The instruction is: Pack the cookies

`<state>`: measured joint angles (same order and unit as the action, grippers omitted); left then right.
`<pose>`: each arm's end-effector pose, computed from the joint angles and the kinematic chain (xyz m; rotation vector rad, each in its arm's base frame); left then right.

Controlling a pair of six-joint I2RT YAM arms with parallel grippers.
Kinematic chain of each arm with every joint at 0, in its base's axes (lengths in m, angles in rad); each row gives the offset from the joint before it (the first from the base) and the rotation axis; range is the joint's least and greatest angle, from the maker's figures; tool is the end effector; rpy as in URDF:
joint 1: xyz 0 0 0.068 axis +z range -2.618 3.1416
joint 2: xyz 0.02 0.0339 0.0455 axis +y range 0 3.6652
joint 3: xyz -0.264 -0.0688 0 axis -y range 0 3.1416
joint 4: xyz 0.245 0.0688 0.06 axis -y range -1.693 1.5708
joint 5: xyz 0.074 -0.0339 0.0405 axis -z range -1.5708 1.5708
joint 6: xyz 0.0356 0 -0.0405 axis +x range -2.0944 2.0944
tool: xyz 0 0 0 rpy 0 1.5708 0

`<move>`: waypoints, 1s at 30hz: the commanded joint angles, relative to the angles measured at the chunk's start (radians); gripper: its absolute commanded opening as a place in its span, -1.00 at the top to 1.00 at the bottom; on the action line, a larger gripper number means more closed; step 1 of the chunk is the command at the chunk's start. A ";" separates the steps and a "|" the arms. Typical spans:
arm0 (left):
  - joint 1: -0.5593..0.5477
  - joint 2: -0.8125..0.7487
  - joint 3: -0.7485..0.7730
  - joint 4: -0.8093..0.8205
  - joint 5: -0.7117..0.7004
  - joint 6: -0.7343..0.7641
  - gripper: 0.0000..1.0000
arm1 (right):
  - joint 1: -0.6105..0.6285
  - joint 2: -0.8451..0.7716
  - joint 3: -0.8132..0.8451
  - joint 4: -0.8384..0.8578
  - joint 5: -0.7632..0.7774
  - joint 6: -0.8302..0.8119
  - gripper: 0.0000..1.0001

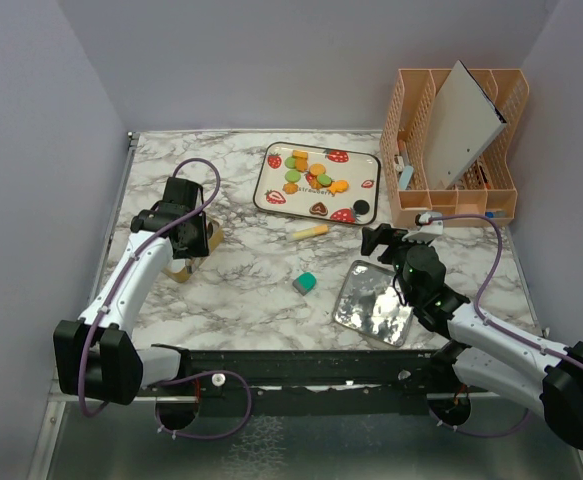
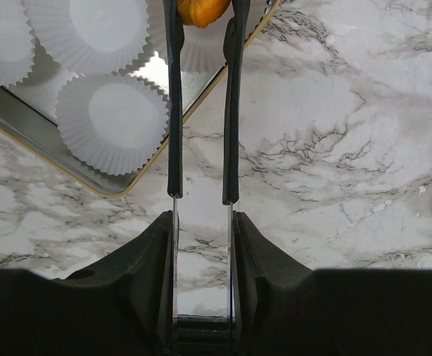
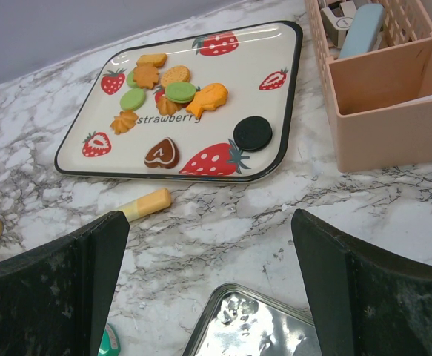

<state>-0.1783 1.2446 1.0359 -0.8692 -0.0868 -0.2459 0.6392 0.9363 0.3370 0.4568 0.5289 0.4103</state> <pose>0.2361 -0.0394 0.2751 -0.1181 2.6394 -0.0277 0.1739 0.1069 0.2226 0.1975 1.6932 0.3317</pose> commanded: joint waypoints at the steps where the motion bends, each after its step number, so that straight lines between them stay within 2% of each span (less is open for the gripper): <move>1: 0.002 0.009 0.010 0.012 0.022 0.008 0.48 | -0.004 -0.001 -0.013 0.028 -0.013 0.002 -0.99; 15: 0.002 -0.018 0.016 -0.018 0.016 0.002 0.07 | -0.004 0.003 -0.013 0.031 -0.013 0.002 -0.99; 25: 0.002 -0.051 0.068 -0.041 0.028 -0.008 0.08 | -0.004 0.003 -0.013 0.031 -0.013 0.002 -0.99; 30: 0.002 -0.065 0.125 -0.049 0.083 -0.022 0.13 | -0.004 0.005 -0.013 0.033 -0.016 0.001 -0.99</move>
<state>-0.1783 1.2140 1.0897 -0.9096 -0.0681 -0.2512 0.6392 0.9363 0.3370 0.4564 0.5285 0.4103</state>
